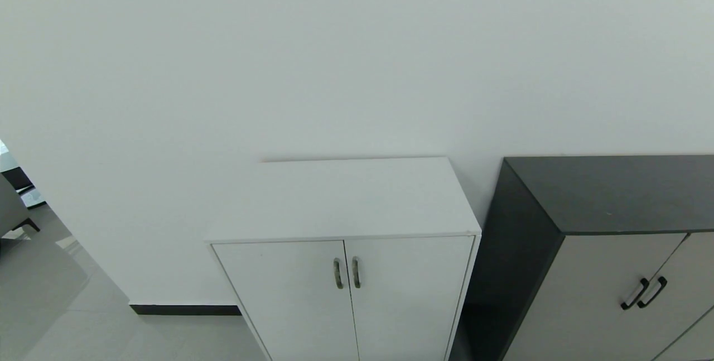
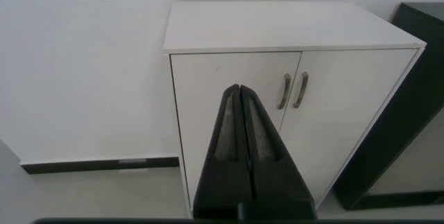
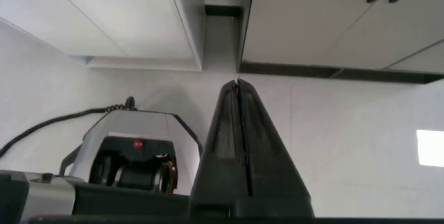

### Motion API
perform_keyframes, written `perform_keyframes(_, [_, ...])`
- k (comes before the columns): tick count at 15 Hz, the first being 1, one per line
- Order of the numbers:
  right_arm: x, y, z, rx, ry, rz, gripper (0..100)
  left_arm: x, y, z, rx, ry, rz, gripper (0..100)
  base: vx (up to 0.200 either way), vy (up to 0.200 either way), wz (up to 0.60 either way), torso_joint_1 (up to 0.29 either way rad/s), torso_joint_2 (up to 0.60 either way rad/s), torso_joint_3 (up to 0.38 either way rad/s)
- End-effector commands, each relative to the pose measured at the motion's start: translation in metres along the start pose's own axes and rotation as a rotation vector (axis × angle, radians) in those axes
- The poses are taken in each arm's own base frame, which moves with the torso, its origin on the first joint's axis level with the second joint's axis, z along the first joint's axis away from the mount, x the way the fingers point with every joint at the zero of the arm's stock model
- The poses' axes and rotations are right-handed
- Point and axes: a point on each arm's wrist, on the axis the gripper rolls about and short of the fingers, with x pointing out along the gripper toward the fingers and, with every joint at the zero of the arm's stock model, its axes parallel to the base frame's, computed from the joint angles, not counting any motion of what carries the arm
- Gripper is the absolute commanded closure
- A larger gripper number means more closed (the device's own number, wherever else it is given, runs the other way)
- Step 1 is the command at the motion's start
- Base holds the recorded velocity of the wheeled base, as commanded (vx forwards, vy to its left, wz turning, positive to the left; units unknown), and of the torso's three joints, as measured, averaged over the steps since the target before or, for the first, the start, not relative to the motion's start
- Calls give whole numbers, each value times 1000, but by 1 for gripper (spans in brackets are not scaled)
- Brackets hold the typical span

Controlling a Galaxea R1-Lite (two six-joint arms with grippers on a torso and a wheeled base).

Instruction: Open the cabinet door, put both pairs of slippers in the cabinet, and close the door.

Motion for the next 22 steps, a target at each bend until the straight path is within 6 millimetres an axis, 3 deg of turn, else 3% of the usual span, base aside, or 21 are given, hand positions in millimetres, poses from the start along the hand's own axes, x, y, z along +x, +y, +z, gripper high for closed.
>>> perform_keyframes(1, [-2,0,-2,6,-24,-9,100,0,0,0,-1,1,0,100,0,0,0,0,0,0])
perform_keyframes(3, [-4,0,-2,27,-36,-25,100,0,0,0,-2,1,0,100,0,0,0,0,0,0])
perform_keyframes(14, [-37,3,-24,10,-544,-38,100,0,0,0,-2,1,0,100,0,0,0,0,0,0])
perform_keyframes(22, [-43,4,-31,13,-660,-64,100,0,0,0,-2,1,0,100,0,0,0,0,0,0])
